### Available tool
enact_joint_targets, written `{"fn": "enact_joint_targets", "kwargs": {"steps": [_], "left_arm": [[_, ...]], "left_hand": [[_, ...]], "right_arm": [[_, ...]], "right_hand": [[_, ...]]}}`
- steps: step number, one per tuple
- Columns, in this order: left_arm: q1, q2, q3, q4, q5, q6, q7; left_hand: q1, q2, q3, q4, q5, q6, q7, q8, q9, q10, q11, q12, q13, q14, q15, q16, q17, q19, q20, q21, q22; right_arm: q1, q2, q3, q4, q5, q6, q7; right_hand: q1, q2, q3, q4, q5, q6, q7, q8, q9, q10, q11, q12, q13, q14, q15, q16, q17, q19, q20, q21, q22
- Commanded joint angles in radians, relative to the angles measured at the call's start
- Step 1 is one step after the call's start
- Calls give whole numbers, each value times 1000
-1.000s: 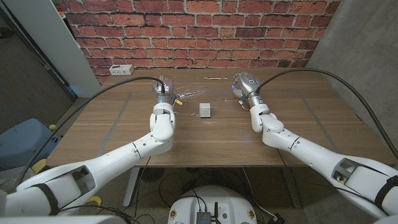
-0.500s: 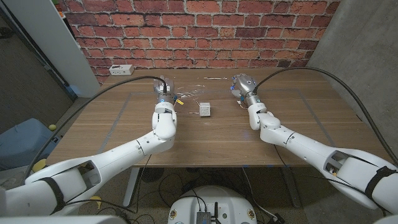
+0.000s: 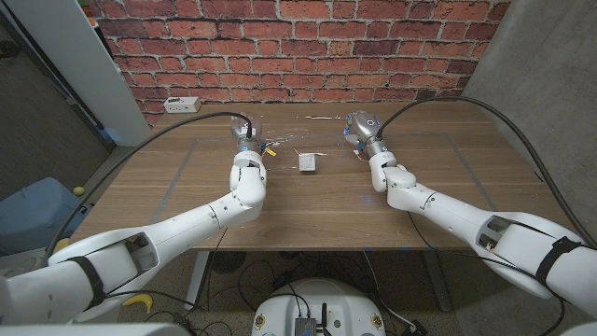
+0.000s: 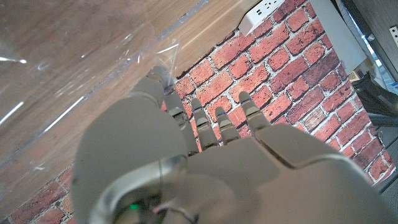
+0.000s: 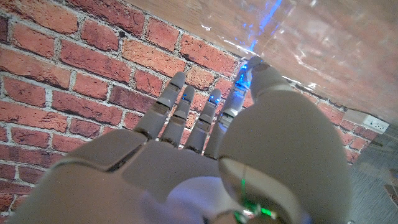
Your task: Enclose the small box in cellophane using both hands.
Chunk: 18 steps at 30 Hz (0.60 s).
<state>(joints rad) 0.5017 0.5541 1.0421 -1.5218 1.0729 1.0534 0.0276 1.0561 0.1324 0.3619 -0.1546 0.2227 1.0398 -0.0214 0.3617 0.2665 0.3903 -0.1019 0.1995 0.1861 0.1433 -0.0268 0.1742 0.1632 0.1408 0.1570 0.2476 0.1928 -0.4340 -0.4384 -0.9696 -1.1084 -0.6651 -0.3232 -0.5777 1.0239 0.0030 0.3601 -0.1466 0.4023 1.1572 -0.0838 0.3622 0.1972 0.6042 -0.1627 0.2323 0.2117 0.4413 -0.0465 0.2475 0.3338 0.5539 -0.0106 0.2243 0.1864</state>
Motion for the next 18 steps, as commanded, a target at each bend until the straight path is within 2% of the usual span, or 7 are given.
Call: {"fn": "enact_joint_targets", "kwargs": {"steps": [1,16,18], "left_arm": [[-46,-25,38,92,10,-15,25],[-83,-48,69,178,3,-30,61],[-86,-52,70,187,-4,-36,70]], "left_hand": [[5,5,1,-6,-1,58,43,5,108,6,1,6,3,3,-10,4,3,1,-3,-2,4],[5,3,1,-7,-3,62,39,4,107,9,-13,7,3,5,-13,5,3,4,-6,-2,4],[5,3,0,-7,-3,60,39,3,108,7,-5,6,3,6,-14,5,3,4,-6,-2,4]], "right_arm": [[62,55,-43,136,28,22,-38],[121,115,-94,268,59,10,-86],[124,115,-100,271,63,6,-83]], "right_hand": [[10,8,6,0,1,11,14,7,4,7,1,-4,2,11,-169,0,3,8,-5,3,0],[15,10,12,-2,-2,7,18,4,4,15,6,-5,2,23,-171,1,2,13,-9,5,0],[15,10,13,-2,-3,7,18,4,4,14,6,-5,2,23,-171,1,2,14,-9,5,0]]}}
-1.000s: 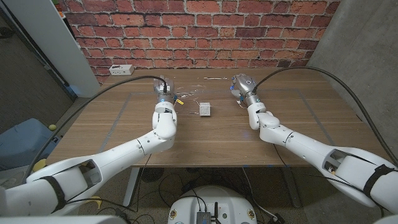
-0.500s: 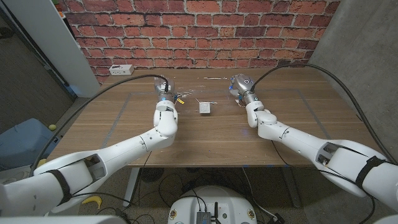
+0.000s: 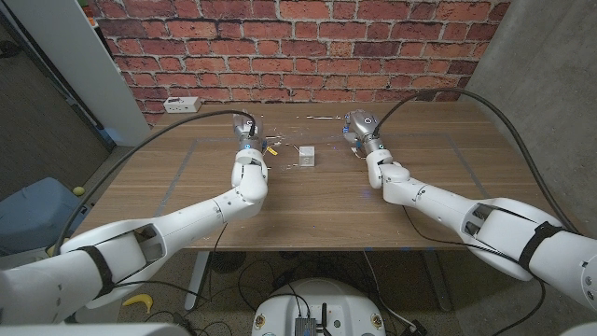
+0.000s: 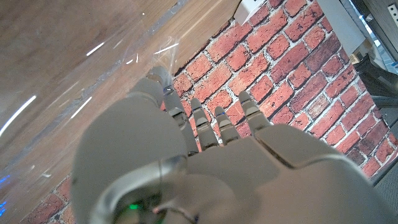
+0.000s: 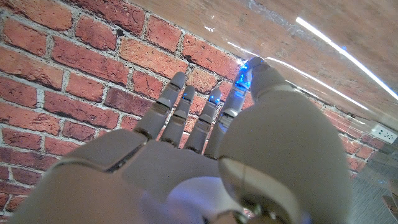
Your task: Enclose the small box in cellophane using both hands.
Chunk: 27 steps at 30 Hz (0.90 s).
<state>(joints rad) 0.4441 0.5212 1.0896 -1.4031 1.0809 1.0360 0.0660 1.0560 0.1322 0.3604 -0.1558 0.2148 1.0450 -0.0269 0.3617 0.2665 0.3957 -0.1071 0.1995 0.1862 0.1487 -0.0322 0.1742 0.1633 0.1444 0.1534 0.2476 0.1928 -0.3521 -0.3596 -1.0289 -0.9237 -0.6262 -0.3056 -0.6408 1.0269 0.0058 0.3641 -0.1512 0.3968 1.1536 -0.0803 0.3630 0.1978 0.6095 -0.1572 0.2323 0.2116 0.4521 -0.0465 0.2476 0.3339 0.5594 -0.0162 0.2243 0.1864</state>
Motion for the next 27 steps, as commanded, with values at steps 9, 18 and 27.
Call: {"fn": "enact_joint_targets", "kwargs": {"steps": [9,18,27], "left_arm": [[-40,-27,39,99,-31,-36,42],[-56,-39,62,142,-42,-29,45],[-71,-50,88,175,-44,6,40]], "left_hand": [[3,3,1,-4,4,52,41,1,107,5,-6,7,2,5,-11,6,3,1,-2,-3,4],[0,2,-1,-3,3,32,32,-11,103,2,-5,5,3,6,-13,5,3,1,-1,-3,4],[-17,-6,-12,3,-3,-83,-2,-69,90,-31,-1,-4,4,-8,-8,2,4,-2,0,-6,4]], "right_arm": [[46,35,-62,79,33,-48,-5],[52,39,-80,77,32,-89,17],[55,43,-85,72,38,-125,31]], "right_hand": [[12,9,12,3,0,6,11,2,4,10,0,-8,2,15,-170,0,1,9,-3,5,0],[8,8,13,5,-5,-8,1,-4,5,2,3,-14,3,14,-167,-2,1,10,-2,5,0],[-25,5,8,21,-22,-62,-10,-26,5,-29,14,-30,4,5,-157,-8,5,2,14,1,0]]}}
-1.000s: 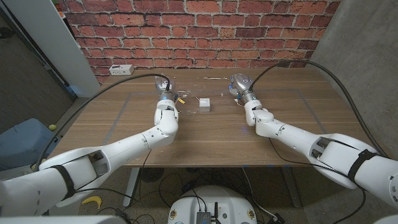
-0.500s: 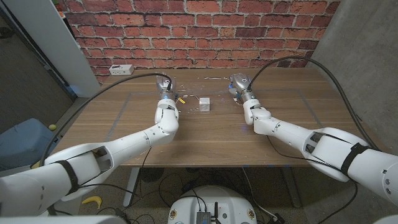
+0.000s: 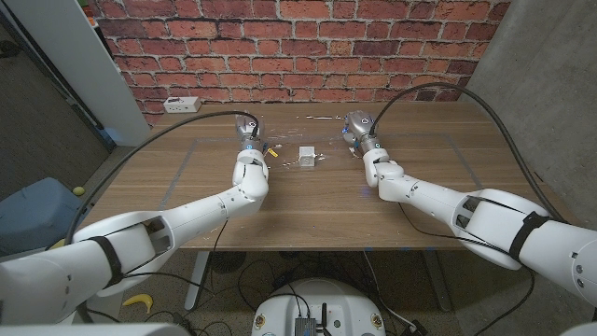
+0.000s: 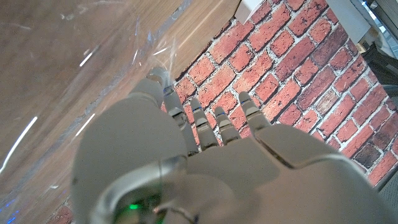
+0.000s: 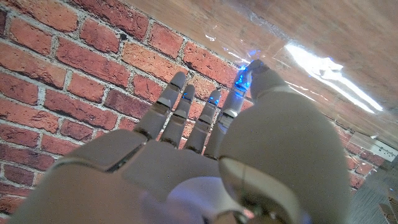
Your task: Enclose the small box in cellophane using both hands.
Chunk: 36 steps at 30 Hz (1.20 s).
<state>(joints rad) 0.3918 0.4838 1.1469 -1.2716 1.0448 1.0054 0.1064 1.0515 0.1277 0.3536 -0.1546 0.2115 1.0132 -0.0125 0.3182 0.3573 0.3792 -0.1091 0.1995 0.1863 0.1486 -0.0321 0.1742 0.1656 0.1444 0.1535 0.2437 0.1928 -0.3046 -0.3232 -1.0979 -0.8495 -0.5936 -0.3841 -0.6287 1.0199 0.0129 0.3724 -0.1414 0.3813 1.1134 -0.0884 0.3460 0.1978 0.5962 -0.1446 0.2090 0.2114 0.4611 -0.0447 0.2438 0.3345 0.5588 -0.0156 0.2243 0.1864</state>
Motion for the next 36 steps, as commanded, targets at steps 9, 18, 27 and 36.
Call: {"fn": "enact_joint_targets", "kwargs": {"steps": [9,18,27,36], "left_arm": [[-34,-22,55,81,-9,66,16],[-23,-6,45,46,-30,94,53],[60,55,-58,-110,-102,41,197],[137,136,-145,-255,-172,-93,262]], "left_hand": [[-62,-19,-40,12,-18,-396,-115,-155,-49,-95,5,-8,5,-35,2,2,3,-13,2,-11,4],[-134,-23,-83,30,-30,-826,-109,-154,-139,-251,21,-14,6,-86,22,2,5,-30,10,-18,5],[-229,-36,-128,59,-39,-1055,-114,-150,-168,-359,38,-13,7,-125,31,4,8,-47,8,-23,6],[-246,-23,-126,42,-30,-871,-175,-92,-173,-231,19,35,5,-43,-6,19,4,-10,-1,-7,6]], "right_arm": [[36,65,-35,90,15,-71,-2],[76,113,-74,189,29,-49,-7],[101,143,-100,248,48,-37,-8],[119,165,-122,283,63,-45,-6]], "right_hand": [[-19,3,6,9,-12,13,-7,5,6,-16,-3,-6,6,-3,-152,-5,5,-2,25,-1,0],[-18,3,11,6,-15,23,2,9,6,-7,-3,-3,6,2,-159,-4,5,-1,26,-1,0],[-16,5,16,3,-18,-3,-5,-2,5,-8,-1,-5,6,5,-155,-4,5,-1,26,-1,0],[-23,11,21,7,-24,-16,-11,-8,5,-17,-1,-8,7,0,-154,-7,7,-2,27,-1,0]]}}
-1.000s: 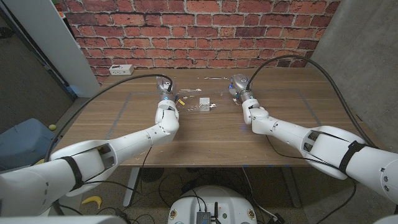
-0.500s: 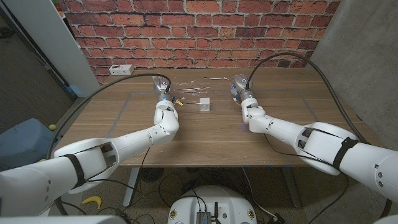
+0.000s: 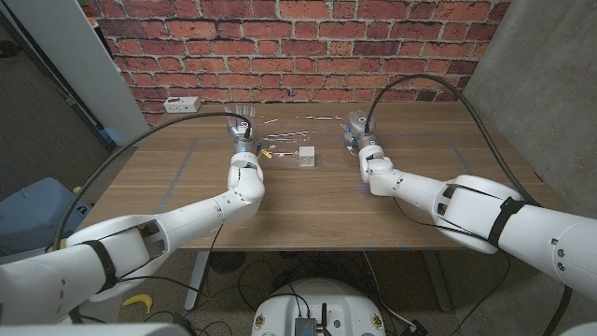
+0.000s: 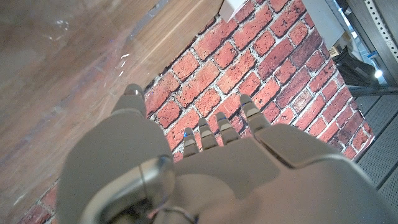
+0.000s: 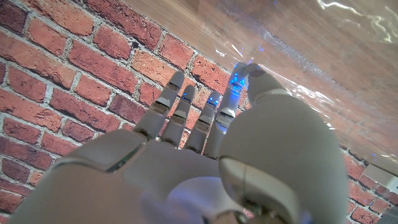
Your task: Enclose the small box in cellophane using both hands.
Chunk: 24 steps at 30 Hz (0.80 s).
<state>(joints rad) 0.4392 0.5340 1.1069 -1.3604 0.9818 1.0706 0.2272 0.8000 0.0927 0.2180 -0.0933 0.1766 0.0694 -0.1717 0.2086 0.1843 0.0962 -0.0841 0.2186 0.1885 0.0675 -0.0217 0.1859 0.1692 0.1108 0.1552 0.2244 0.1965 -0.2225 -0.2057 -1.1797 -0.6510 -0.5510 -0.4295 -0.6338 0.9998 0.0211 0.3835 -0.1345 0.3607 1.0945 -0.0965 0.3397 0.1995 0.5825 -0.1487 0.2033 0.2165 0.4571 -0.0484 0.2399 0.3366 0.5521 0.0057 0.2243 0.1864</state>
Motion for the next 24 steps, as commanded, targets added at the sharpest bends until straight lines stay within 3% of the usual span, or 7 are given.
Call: {"fn": "enact_joint_targets", "kwargs": {"steps": [1,6,12,15,17,19,24], "left_arm": [[95,97,-116,-184,-123,-178,130],[100,159,-148,-254,-195,-279,-8],[77,182,-163,-272,-253,-328,-186],[68,187,-165,-268,-270,-350,-244],[49,189,-153,-256,-279,-366,-311],[46,185,-153,-246,-282,-373,-329],[38,176,-142,-229,-260,-370,-348]], "left_hand": [[9,22,17,-26,6,120,-22,27,0,74,-17,20,2,58,-30,9,1,39,-11,18,3],[-34,89,71,-10,17,406,14,72,0,262,-43,56,1,161,-63,11,4,33,-19,17,7],[-135,110,104,75,10,464,53,53,0,303,-24,48,0,155,-58,4,11,-29,-1,-1,12],[-207,115,138,150,5,447,69,19,1,279,-10,24,2,97,-45,-7,12,-70,4,-10,14],[-267,108,180,212,7,387,64,-21,0,195,13,-16,1,26,-32,-14,10,-108,2,-14,15],[-308,106,202,245,10,324,65,-40,0,146,15,-30,1,-30,-24,-17,8,-145,5,-20,15],[-340,102,222,258,13,268,57,-42,-1,101,16,-35,1,-67,-17,-18,7,-165,0,-19,15]], "right_arm": [[39,49,-44,87,21,1,1],[48,68,-51,118,33,5,-5],[46,57,-57,91,39,-11,-6],[44,47,-58,70,38,-21,0],[40,40,-56,50,38,-37,3],[38,32,-55,32,37,-47,7],[28,10,-41,-29,38,-86,29]], "right_hand": [[-2,3,10,-1,-4,3,-2,-2,3,-3,3,-2,2,4,-150,-3,5,5,6,-1,0],[-1,5,12,-2,-5,8,-1,0,3,-4,4,-3,2,4,-151,-3,5,5,6,-1,0],[-3,9,14,0,-7,6,-2,-1,3,-6,5,-3,2,4,-150,-3,6,4,7,-2,0],[-5,9,15,1,-8,2,-3,-3,3,-5,4,-3,2,3,-150,-4,7,4,7,-2,0],[-7,10,16,1,-10,-4,-7,-5,3,-7,5,-3,2,4,-149,-3,7,4,8,-2,0],[-12,12,18,2,-14,-41,-16,-21,2,-14,7,-6,2,2,-149,-4,8,4,8,-2,0],[-42,2,21,5,-32,-198,-57,-101,-4,-64,20,-14,3,-11,-137,-13,7,2,17,-3,0]]}}
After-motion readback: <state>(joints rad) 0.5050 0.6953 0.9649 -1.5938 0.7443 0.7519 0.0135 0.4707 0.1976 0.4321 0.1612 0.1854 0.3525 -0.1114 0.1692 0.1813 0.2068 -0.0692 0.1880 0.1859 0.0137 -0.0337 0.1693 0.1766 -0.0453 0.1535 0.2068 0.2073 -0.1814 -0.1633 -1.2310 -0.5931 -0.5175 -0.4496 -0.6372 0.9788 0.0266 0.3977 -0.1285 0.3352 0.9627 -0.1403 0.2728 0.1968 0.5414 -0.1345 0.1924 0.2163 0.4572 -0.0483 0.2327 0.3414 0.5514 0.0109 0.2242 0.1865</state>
